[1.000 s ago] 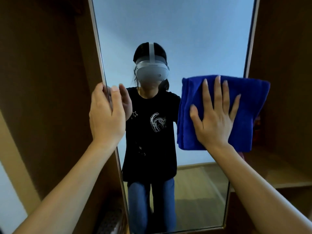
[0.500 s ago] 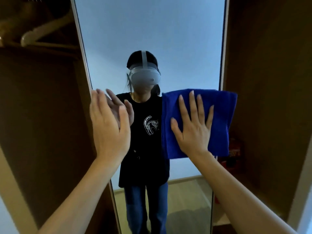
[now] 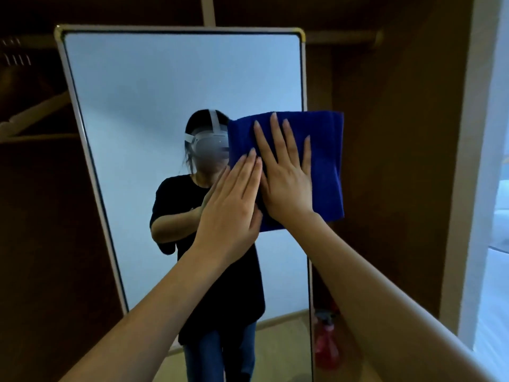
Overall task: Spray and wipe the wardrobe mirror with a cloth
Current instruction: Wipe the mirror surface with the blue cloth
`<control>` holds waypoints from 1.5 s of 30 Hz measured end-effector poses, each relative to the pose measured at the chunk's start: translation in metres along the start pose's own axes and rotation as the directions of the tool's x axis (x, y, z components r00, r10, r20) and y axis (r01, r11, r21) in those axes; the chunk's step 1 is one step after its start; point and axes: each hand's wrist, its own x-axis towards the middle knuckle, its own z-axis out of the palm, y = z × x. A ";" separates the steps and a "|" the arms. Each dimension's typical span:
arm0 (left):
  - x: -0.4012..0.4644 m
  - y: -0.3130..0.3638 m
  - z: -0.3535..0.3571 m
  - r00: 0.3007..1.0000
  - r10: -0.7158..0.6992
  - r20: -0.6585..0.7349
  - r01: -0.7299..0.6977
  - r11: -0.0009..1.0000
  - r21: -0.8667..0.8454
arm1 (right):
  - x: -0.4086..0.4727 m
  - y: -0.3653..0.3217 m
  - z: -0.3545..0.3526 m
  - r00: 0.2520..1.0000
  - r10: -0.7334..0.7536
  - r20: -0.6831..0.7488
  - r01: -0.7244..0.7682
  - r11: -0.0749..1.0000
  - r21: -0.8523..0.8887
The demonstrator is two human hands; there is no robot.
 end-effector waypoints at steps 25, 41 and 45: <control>0.098 0.012 -0.009 0.969 -0.132 -0.210 0.198 0.922 0.332 | 0.096 0.035 -0.031 0.982 -0.094 -0.161 0.134 0.957 0.257; 0.123 0.061 0.015 0.921 -0.287 -0.264 0.351 0.905 0.239 | 0.100 0.080 -0.016 0.976 -0.007 -0.217 0.196 0.458 0.867; 0.134 0.061 0.012 0.911 -0.298 -0.285 0.383 0.867 0.317 | 0.112 0.082 -0.014 0.967 -0.030 -0.251 0.241 0.415 0.877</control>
